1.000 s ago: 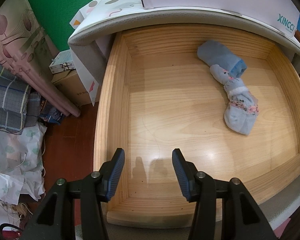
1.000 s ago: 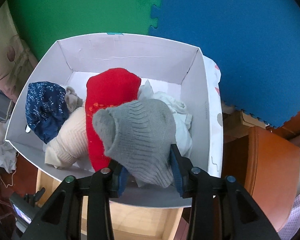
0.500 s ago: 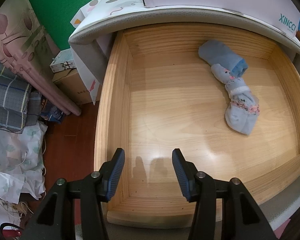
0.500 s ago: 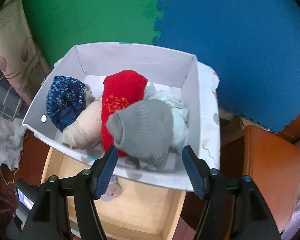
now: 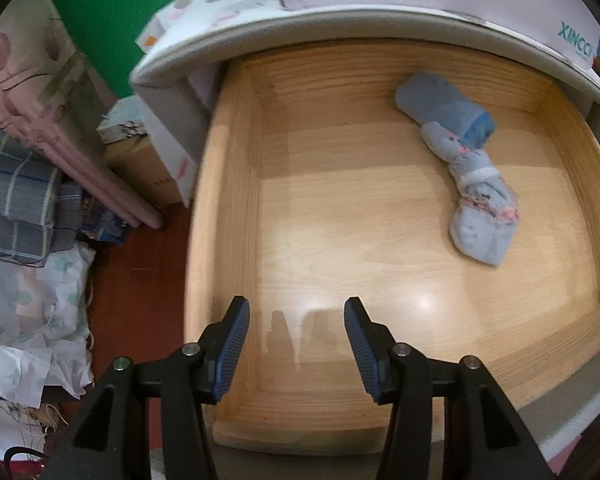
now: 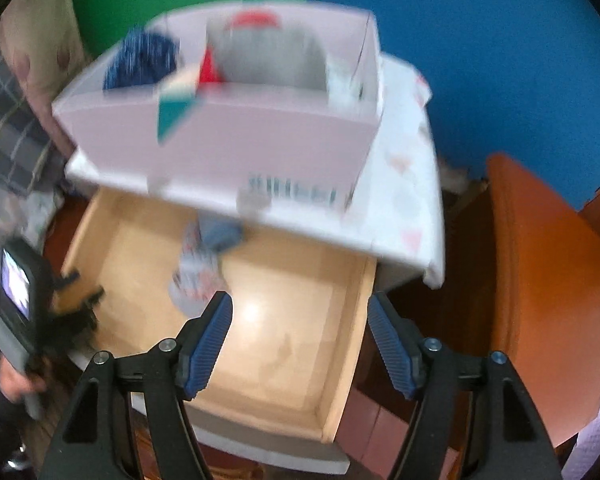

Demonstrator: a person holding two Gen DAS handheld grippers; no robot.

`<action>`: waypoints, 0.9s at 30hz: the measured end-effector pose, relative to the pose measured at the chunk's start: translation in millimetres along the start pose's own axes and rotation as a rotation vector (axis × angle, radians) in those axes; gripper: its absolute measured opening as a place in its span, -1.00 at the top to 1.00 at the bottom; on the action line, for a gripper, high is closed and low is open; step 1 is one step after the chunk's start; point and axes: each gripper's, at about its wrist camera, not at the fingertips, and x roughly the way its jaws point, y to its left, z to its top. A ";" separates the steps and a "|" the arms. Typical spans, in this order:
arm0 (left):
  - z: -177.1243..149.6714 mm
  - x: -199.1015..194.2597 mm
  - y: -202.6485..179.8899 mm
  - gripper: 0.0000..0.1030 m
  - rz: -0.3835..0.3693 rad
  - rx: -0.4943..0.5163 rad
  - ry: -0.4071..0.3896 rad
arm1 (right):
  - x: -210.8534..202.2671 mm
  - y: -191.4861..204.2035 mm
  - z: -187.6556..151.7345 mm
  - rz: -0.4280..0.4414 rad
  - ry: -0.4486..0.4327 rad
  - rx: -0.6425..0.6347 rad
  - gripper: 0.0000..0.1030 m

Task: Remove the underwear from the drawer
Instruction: 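Move the right tool back over the drawer while the left tool reaches toward the light blue floral sock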

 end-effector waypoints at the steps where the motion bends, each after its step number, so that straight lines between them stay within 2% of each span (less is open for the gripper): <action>1: 0.8 0.2 -1.2 0.02 -0.005 0.002 0.005 | 11.9 0.4 -9.4 0.015 0.026 0.000 -0.31; 5: 8.9 -8.5 -14.3 0.02 0.020 0.057 -0.015 | 49.2 6.3 -40.0 0.044 0.089 -0.006 -0.31; 9: 21.2 -13.9 -25.8 0.02 -0.013 0.057 -0.014 | 76.6 10.4 -62.6 0.079 0.141 0.007 -0.31; 19: 44.9 -3.5 -64.3 0.02 -0.086 0.059 0.026 | 99.2 5.1 -76.9 0.113 0.160 0.026 -0.31; 27: 58.7 10.3 -74.3 0.02 -0.092 0.020 0.058 | 112.9 8.9 -76.7 0.106 0.187 0.021 -0.31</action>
